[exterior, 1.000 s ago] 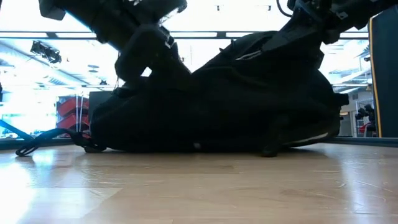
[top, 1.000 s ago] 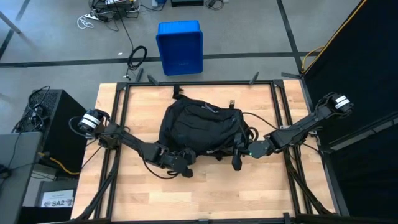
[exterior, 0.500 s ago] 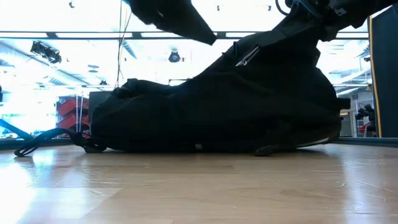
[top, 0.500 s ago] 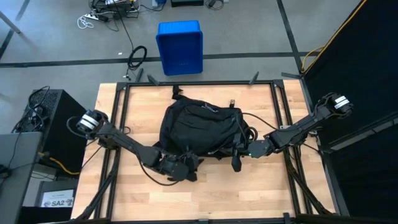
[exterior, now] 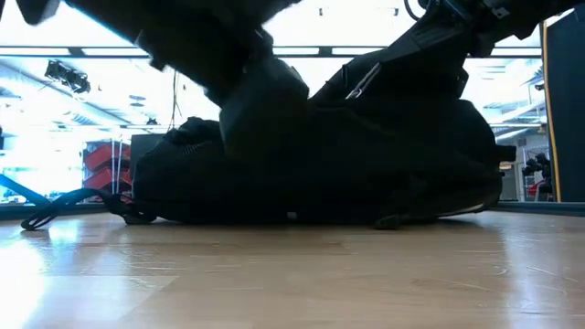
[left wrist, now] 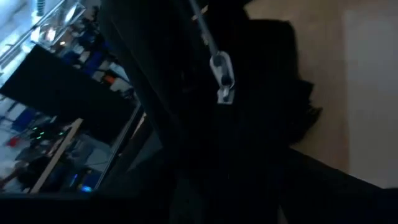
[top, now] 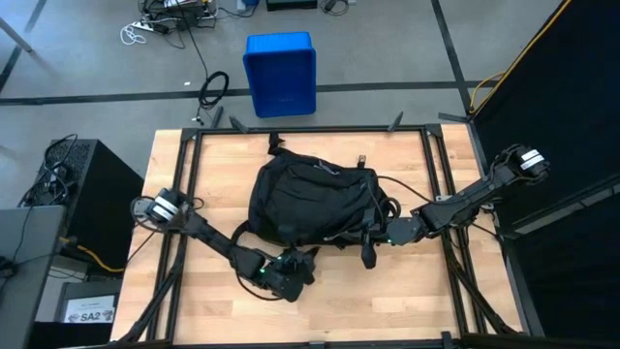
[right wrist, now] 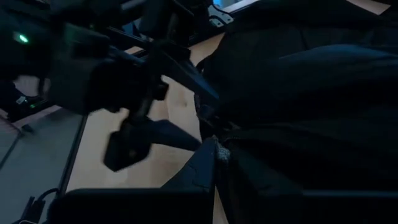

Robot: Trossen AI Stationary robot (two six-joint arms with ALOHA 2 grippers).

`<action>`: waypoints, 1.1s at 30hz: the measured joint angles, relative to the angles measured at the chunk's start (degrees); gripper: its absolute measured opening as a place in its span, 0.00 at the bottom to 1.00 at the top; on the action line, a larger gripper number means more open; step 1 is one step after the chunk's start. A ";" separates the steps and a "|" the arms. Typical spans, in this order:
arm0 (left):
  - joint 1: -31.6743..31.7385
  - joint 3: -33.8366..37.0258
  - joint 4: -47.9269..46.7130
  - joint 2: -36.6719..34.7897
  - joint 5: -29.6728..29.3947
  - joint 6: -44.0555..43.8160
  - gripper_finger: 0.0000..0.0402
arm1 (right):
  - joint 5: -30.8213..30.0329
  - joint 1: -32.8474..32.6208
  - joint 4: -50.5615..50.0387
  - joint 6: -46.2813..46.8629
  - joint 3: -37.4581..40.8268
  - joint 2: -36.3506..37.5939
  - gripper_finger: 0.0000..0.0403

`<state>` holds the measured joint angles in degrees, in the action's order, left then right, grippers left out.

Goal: Unpack backpack
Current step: Close the black backpack

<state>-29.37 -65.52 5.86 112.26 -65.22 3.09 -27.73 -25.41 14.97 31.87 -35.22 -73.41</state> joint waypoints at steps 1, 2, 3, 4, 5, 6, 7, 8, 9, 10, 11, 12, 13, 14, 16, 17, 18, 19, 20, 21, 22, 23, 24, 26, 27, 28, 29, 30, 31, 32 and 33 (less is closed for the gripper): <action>0.30 0.00 0.75 0.37 -0.12 0.38 0.52 | 0.32 0.00 0.29 0.01 0.00 0.00 0.00; 0.51 0.00 2.13 0.86 -0.31 1.08 0.51 | 0.64 -0.02 0.63 0.03 0.00 0.00 0.00; 0.53 -0.04 3.01 1.09 -0.38 1.64 0.49 | 0.77 -0.10 1.13 0.03 -0.02 0.00 0.00; 0.63 -0.04 4.09 1.43 -0.38 2.74 0.47 | 0.81 -0.27 1.51 0.00 -0.02 0.00 0.00; 0.72 -0.04 5.33 1.69 -0.58 3.48 0.44 | 0.82 -0.41 1.94 -0.18 -0.02 0.00 0.00; 0.77 -0.04 6.18 1.76 -0.78 4.35 0.40 | 0.82 -0.70 2.50 -0.47 -0.02 -0.02 0.00; 0.77 -0.04 6.87 1.80 -1.08 4.73 0.35 | 0.88 -0.93 2.88 -0.77 -0.02 -0.02 0.00; 0.77 -0.04 7.27 1.80 -1.10 5.11 0.29 | 0.88 -1.20 3.09 -1.15 -0.02 -0.02 0.00; 0.77 -0.04 7.44 1.79 -1.10 5.54 0.21 | 0.88 -1.54 3.09 -1.76 -0.02 -0.02 0.00; 0.77 -0.04 7.58 1.80 -1.06 5.82 0.13 | 0.88 -1.91 3.09 -2.74 -0.02 0.00 0.00; 0.77 -0.04 7.67 1.79 -1.06 5.95 0.07 | 0.85 -2.37 3.00 -4.09 -0.02 0.06 0.00; 0.75 -0.07 7.71 1.78 -1.40 6.07 0.04 | 0.84 -2.88 2.76 -5.43 -0.04 0.18 0.00; 0.71 -0.11 7.74 1.78 -1.96 6.58 0.02 | 0.84 -3.36 2.22 -6.23 -0.04 0.45 0.00; 0.70 -0.15 7.70 1.76 -2.32 7.17 0.02 | 0.73 -3.76 0.96 -6.39 -0.04 0.86 0.00; 0.31 -0.17 7.14 1.73 -3.03 7.50 0.01 | -0.02 -4.69 -2.75 -5.68 -0.08 1.62 0.00; -0.01 -0.17 6.06 1.43 -3.52 7.50 0.01 | -0.54 -5.20 -5.15 -4.35 -0.11 1.79 0.00; -0.33 -0.17 4.53 0.95 -3.92 7.31 0.01 | -1.20 -5.76 -7.69 -2.68 -0.11 1.89 0.00; -0.63 -0.21 2.94 0.33 -4.06 6.66 0.00 | -2.10 -6.27 -10.07 -0.92 -0.11 1.97 0.00; -0.92 -0.33 0.92 -0.63 -4.08 5.38 0.00 | -3.08 -6.84 -11.81 1.02 -0.19 2.09 0.00; -1.16 -0.47 -1.34 -1.46 -3.97 3.56 0.00 | -3.99 -7.40 -13.33 2.83 -0.38 2.19 0.00; -1.33 -0.64 -3.47 -2.14 -3.79 1.24 0.00 | -4.82 -7.91 -14.63 4.42 -0.55 2.29 0.00; -1.46 -0.66 -5.87 -2.92 -3.54 -0.81 0.00 | -5.54 -8.36 -15.78 5.87 -0.57 2.42 0.00; -1.66 -0.65 -8.37 -3.42 -3.68 -2.80 0.00 | -6.27 -8.70 -17.07 6.85 -0.55 2.75 0.00; -2.27 -0.06 -15.05 -4.16 -7.06 -6.16 0.00 | -7.12 -9.43 -21.03 7.44 -0.20 4.20 0.00; -2.61 0.46 -19.13 -4.30 -8.49 -8.37 0.00 | -7.59 -10.14 -23.06 7.54 0.09 5.23 0.00; -2.91 0.23 -21.01 -4.39 -8.30 -11.50 0.00 | -8.89 -10.77 -24.07 7.81 0.10 6.46 0.00; -3.01 -0.04 -24.08 -4.45 -7.61 -16.04 0.00 | -11.47 -11.32 -25.42 8.39 0.01 8.29 0.00; -3.31 0.30 -29.40 -4.91 -7.50 -21.08 0.00 | -14.09 -11.85 -27.53 9.12 -0.02 10.42 0.00; -3.75 0.41 -34.34 -5.00 -7.59 -26.58 0.00 | -15.51 -12.18 -29.59 10.01 -0.04 12.29 0.00; -4.36 0.42 -38.05 -5.00 -7.43 -31.56 0.00 | -16.08 -12.52 -31.32 10.99 -0.04 13.80 0.00; -4.94 0.42 -41.86 -5.00 -7.14 -36.26 0.00 | -17.19 -12.99 -32.31 11.35 0.01 15.03 0.00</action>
<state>-34.32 -65.10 -36.00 107.26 -72.36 -33.17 -44.93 -38.40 -17.33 43.22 -35.21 -58.38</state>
